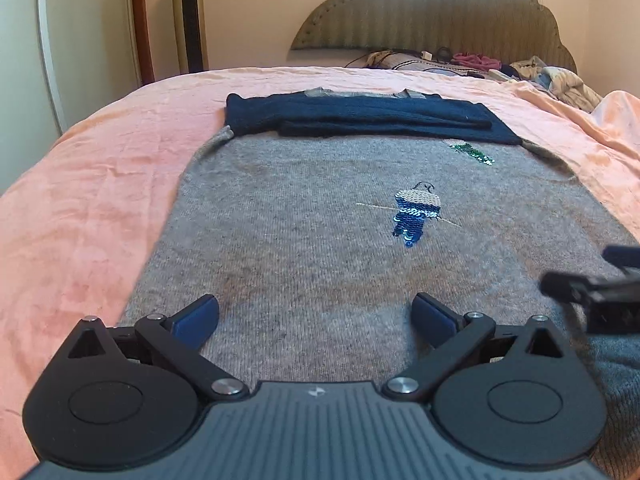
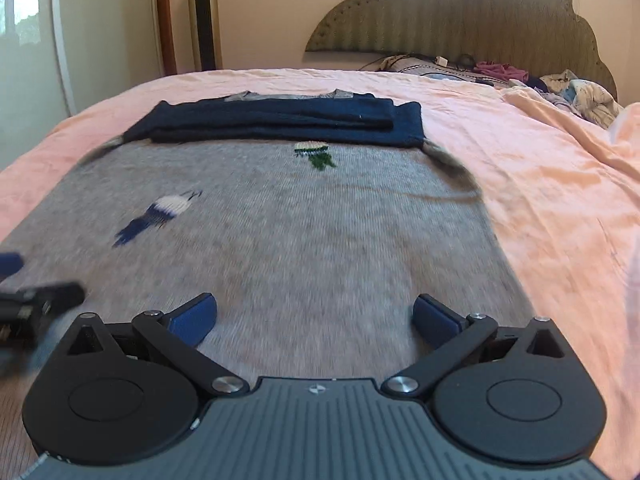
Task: Fold small clothes
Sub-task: 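Rotate both grippers and lower them toward the sweater hem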
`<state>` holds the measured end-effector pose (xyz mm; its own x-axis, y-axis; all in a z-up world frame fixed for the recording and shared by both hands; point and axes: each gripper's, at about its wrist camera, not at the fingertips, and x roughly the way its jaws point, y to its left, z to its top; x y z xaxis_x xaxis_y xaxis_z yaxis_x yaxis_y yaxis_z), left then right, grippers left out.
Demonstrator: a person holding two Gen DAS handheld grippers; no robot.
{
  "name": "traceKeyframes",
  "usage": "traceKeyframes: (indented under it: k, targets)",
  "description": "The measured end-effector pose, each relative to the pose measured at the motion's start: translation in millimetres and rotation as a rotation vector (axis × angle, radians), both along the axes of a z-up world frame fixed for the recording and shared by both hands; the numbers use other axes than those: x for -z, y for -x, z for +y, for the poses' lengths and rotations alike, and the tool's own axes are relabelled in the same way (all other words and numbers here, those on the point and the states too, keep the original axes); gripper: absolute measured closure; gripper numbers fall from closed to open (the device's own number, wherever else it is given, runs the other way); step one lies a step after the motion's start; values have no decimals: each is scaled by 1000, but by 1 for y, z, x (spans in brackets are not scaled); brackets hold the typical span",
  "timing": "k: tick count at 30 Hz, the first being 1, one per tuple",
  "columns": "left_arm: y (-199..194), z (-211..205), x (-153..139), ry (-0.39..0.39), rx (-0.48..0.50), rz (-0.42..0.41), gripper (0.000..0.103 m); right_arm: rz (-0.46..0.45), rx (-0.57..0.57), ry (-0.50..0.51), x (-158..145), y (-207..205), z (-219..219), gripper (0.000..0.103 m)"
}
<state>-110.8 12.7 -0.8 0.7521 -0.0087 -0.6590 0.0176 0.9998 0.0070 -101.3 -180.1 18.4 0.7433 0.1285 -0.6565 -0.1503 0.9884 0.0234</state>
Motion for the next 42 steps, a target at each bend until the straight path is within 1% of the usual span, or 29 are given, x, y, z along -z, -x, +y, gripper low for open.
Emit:
traceKeyframes:
  k: [2, 6, 21, 23, 24, 25, 26, 27, 28, 29, 30, 31, 32, 33, 34, 36, 37, 39, 41, 42]
  targets:
    - [-2, 0, 0, -1, 1, 3, 0, -5, 8, -2, -1, 6, -1, 0]
    - [-5, -2, 0, -7, 3, 5, 0, -1, 10, 20, 0, 2, 4, 0]
    - [-4, -2, 0, -13, -1, 8, 0, 3, -7, 7, 0, -1, 2, 0]
    - [2, -2, -2, -17, 6, 24, 0, 14, -28, 2, -3, 2, -1, 0]
    - [7, 0, -4, -8, 14, 44, 0, 30, -54, -2, -5, 5, -4, 0]
    - [14, 2, -7, 11, 40, 62, 0, 53, -98, -27, -10, 11, -10, 0]
    - [25, 5, -9, 30, 86, 73, 0, 77, -135, -70, -15, 17, -19, 0]
    - [33, 8, -10, 36, 124, 82, 0, 101, -156, -132, -20, 22, -31, 0]
    - [43, 13, -13, 51, 162, 94, 0, 138, -168, -237, -26, 28, -49, 0]
    - [51, 24, -17, 95, 192, 105, 0, 180, -164, -348, -30, 31, -68, 0]
    - [57, 36, -21, 147, 195, 113, 0, 225, -142, -456, -34, 33, -88, 0]
    - [61, 52, -24, 203, 168, 121, 0, 264, -103, -541, -36, 35, -107, 0]
    - [65, 70, -27, 267, 118, 129, 0, 289, -56, -596, -37, 37, -125, 0]
    - [67, 89, -27, 338, 72, 140, 0, 297, -12, -627, -39, 40, -142, 0]
    - [68, 105, -25, 408, 35, 156, 0, 299, 25, -637, -39, 42, -156, 0]
    - [68, 133, -19, 545, -15, 189, 0, 346, 88, -632, -34, 42, -177, 0]
    - [68, 141, -18, 598, -11, 194, 0, 378, 91, -642, -28, 41, -183, 0]
    - [65, 149, -14, 697, 26, 228, 0, 399, 53, -675, -23, 42, -186, 0]
    - [62, 152, -8, 797, 64, 262, 0, 457, 12, -733, -19, 39, -184, 0]
    - [62, 153, -5, 849, 68, 269, 0, 493, -19, -767, -17, 38, -180, 0]
